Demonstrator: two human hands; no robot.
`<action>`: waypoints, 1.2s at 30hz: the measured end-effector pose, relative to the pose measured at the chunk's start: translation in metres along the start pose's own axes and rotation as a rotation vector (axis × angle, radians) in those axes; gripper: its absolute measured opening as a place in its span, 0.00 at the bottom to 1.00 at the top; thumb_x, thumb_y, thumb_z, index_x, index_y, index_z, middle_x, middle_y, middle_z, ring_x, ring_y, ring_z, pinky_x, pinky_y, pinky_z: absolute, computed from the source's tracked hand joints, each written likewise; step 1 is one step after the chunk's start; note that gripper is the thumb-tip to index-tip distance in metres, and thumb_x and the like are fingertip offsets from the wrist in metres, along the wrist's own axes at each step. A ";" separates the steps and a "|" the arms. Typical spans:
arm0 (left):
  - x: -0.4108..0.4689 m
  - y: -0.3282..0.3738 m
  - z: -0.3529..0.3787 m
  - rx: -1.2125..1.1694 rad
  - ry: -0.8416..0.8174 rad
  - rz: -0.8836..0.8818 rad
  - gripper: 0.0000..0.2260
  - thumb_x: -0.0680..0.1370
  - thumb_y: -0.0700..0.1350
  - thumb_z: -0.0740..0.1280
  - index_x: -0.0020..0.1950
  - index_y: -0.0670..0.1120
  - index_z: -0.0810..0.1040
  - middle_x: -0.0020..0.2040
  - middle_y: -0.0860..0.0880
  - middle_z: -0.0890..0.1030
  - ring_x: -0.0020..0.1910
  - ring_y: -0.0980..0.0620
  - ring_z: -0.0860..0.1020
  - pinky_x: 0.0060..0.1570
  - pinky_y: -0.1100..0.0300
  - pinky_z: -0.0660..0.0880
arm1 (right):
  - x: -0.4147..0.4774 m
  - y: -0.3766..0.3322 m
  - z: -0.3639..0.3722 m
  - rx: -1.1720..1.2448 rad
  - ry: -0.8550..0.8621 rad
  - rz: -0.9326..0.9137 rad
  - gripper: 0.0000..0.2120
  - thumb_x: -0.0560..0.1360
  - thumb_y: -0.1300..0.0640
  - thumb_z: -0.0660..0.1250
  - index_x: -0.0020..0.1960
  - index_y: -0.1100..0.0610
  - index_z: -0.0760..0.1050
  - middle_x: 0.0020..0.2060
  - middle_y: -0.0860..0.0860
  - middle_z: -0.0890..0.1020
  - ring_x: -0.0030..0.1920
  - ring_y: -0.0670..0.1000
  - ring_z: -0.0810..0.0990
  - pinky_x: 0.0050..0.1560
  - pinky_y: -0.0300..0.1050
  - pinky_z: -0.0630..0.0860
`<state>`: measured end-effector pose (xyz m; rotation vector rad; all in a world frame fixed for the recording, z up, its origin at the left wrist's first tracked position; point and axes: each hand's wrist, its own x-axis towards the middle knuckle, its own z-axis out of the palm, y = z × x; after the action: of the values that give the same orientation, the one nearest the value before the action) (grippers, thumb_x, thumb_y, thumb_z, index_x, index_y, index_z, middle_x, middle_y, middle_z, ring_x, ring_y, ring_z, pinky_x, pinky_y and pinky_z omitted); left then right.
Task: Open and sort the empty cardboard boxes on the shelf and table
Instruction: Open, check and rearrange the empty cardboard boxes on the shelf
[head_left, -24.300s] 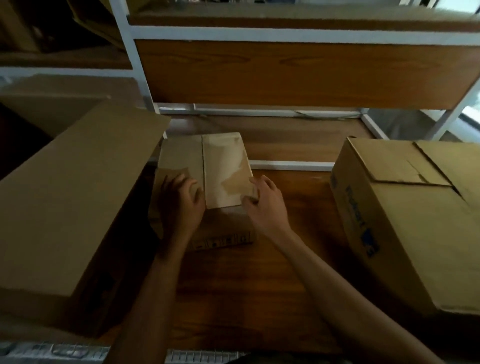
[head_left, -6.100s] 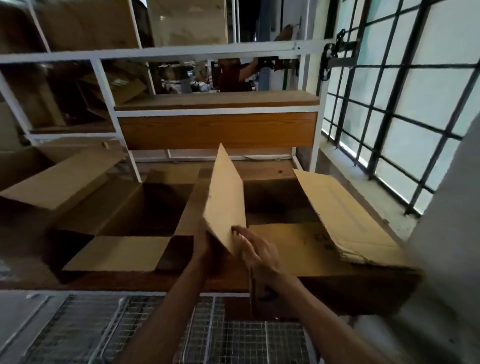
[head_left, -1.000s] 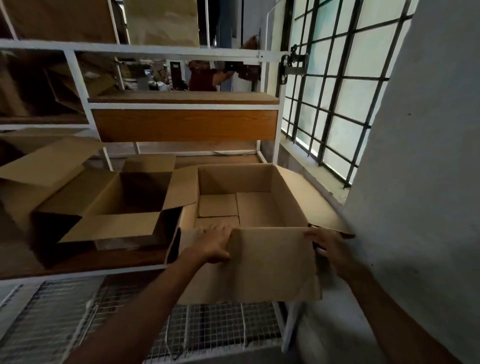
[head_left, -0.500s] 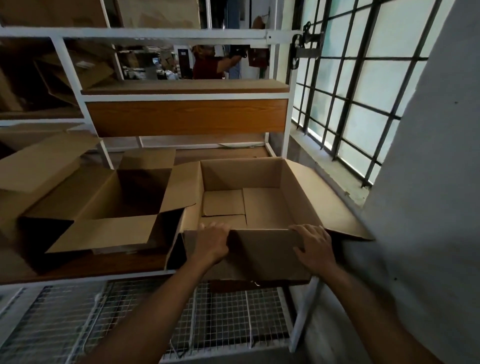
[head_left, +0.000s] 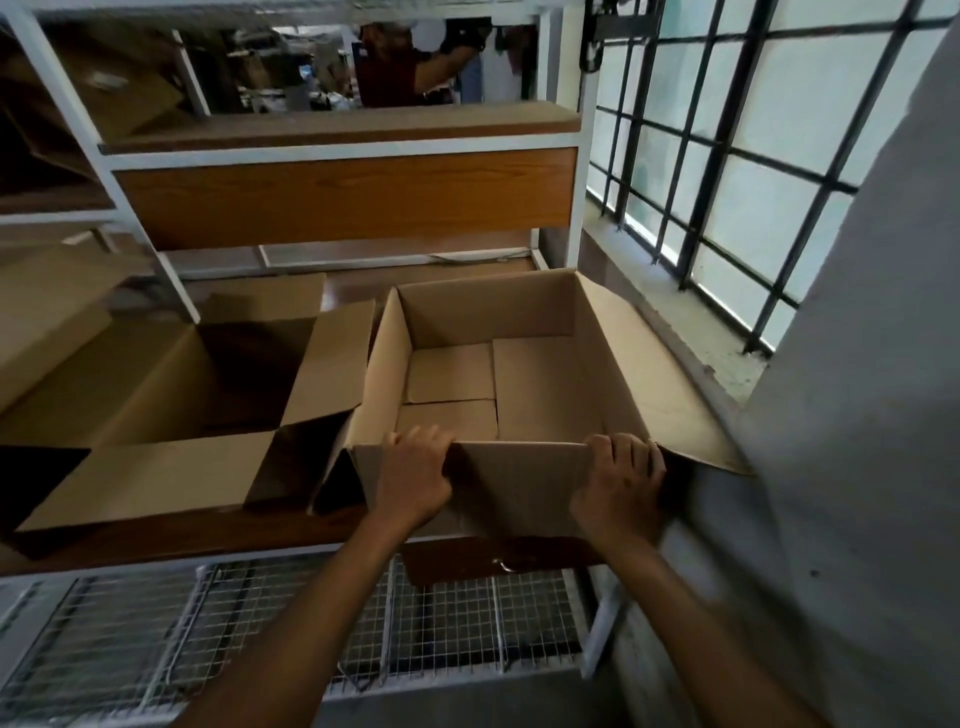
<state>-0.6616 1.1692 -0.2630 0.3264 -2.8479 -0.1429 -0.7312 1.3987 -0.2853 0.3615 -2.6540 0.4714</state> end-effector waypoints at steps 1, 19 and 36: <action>-0.006 0.000 0.003 -0.008 0.029 0.011 0.19 0.71 0.45 0.70 0.61 0.50 0.74 0.55 0.51 0.76 0.58 0.49 0.73 0.61 0.52 0.64 | -0.002 0.000 -0.001 -0.002 0.004 -0.001 0.20 0.62 0.59 0.72 0.54 0.57 0.77 0.53 0.57 0.78 0.58 0.61 0.73 0.67 0.59 0.63; -0.217 -0.042 -0.081 -0.567 0.365 -0.224 0.21 0.77 0.48 0.68 0.68 0.45 0.72 0.66 0.44 0.73 0.67 0.47 0.70 0.66 0.54 0.68 | -0.167 -0.133 -0.099 0.749 -0.256 -0.055 0.24 0.76 0.53 0.69 0.70 0.53 0.69 0.71 0.53 0.69 0.66 0.49 0.70 0.61 0.46 0.71; -0.485 -0.194 -0.139 -0.388 0.684 -0.786 0.20 0.75 0.53 0.66 0.64 0.46 0.74 0.62 0.49 0.75 0.62 0.49 0.74 0.63 0.49 0.72 | -0.329 -0.349 -0.081 0.976 -0.869 -0.539 0.28 0.75 0.45 0.64 0.73 0.48 0.65 0.70 0.47 0.69 0.69 0.47 0.69 0.66 0.57 0.73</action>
<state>-0.1274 1.0860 -0.2783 1.1283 -1.8411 -0.5898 -0.3025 1.1701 -0.2682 1.8525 -2.6140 1.6889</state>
